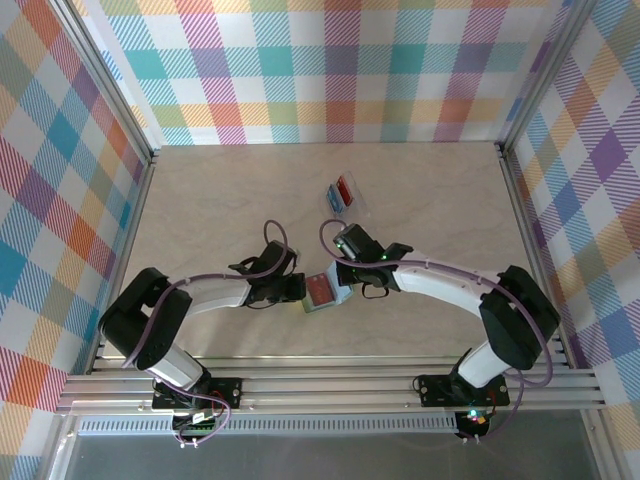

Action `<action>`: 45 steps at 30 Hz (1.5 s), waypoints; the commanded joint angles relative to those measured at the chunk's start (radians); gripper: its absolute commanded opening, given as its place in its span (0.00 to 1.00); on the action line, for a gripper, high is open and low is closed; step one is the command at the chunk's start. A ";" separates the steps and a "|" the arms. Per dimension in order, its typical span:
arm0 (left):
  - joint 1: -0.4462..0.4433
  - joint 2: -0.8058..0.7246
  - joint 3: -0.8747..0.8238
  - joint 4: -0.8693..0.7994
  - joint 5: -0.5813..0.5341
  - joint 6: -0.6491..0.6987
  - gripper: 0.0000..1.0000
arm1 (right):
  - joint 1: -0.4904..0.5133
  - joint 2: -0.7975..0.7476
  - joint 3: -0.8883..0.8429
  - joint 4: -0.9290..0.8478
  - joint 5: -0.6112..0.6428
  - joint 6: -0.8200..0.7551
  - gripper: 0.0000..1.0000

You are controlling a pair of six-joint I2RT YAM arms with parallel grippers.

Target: Put the credit cards into the card holder

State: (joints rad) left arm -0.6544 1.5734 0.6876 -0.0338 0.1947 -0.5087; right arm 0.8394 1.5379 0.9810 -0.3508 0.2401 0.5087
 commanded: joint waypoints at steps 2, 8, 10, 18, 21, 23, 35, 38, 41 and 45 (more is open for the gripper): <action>-0.031 0.088 0.011 0.026 0.100 -0.031 0.01 | 0.006 -0.033 -0.023 0.079 -0.174 0.017 0.00; -0.031 0.085 0.009 0.063 0.129 -0.052 0.01 | 0.019 -0.015 -0.024 0.167 -0.294 0.044 0.00; -0.031 0.064 0.007 0.048 0.108 -0.050 0.01 | 0.025 -0.008 -0.022 0.193 -0.323 0.051 0.00; -0.002 -0.041 -0.018 0.003 0.084 -0.048 0.04 | 0.049 0.077 0.021 0.241 -0.387 0.076 0.00; 0.030 -0.124 -0.051 -0.015 0.078 -0.053 0.09 | 0.049 0.116 0.028 0.249 -0.377 0.086 0.00; 0.041 -0.182 -0.065 -0.050 0.061 -0.054 0.11 | 0.049 0.143 0.037 0.245 -0.370 0.092 0.00; 0.059 -0.539 -0.134 -0.310 -0.143 -0.083 0.24 | 0.049 0.306 0.101 0.248 -0.405 0.064 0.39; 0.059 -0.584 -0.127 -0.342 -0.146 -0.086 0.26 | 0.047 0.270 0.099 0.252 -0.476 0.047 0.51; 0.059 -0.600 -0.092 -0.370 -0.124 -0.083 0.29 | 0.039 0.214 0.077 0.283 -0.552 0.047 0.60; 0.059 -0.612 -0.031 -0.401 -0.089 -0.085 0.30 | -0.007 0.146 0.036 0.301 -0.632 0.061 0.65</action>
State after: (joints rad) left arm -0.5995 0.9833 0.5938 -0.3862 0.0837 -0.5873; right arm 0.8642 1.7500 1.0439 -0.0845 -0.2955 0.5682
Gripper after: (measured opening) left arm 0.302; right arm 0.637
